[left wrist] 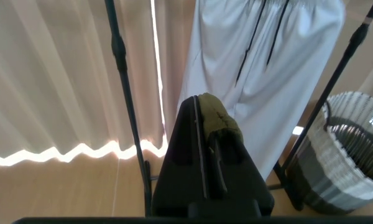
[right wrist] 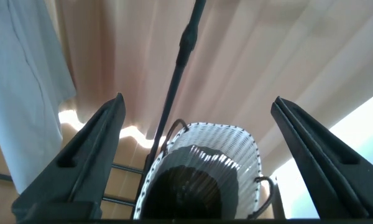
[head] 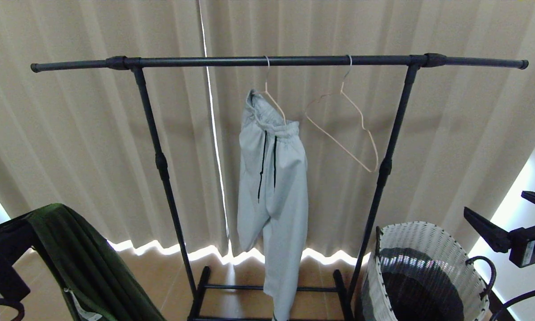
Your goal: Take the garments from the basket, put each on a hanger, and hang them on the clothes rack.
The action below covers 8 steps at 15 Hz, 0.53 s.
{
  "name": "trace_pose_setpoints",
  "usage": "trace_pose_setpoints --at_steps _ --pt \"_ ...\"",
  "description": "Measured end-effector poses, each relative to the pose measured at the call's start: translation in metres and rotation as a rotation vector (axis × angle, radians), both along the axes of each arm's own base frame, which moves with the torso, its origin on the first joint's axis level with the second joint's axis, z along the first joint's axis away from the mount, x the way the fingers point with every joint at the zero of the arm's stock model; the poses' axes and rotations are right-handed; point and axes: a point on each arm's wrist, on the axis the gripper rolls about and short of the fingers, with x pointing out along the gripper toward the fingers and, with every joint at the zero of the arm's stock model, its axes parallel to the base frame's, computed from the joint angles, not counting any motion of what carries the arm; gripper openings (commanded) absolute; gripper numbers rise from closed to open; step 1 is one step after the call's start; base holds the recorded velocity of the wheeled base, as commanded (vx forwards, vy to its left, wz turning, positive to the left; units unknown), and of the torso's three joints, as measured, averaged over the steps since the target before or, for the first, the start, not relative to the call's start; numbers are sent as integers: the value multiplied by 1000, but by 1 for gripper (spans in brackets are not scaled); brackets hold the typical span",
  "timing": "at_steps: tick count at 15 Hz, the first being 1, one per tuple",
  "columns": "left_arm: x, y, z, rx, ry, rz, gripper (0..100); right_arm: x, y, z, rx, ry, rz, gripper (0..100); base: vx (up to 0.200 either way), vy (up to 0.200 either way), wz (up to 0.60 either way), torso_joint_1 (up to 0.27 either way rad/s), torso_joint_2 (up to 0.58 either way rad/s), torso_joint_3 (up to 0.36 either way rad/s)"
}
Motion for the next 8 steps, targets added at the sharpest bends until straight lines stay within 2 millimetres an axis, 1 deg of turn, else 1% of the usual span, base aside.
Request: trace_pose_setpoints --at_steps 3,6,8 --pt "0 0 0 1 1 0 0 0 0 0 0 0 0 100 0 0 0 191 -486 -286" --pt "0 0 0 1 3 1 0 -3 0 -5 -6 18 2 100 0 0 0 204 -482 -282" --pt "0 0 0 0 1 1 0 -5 2 -10 -8 37 17 100 0 0 0 88 -205 -117"
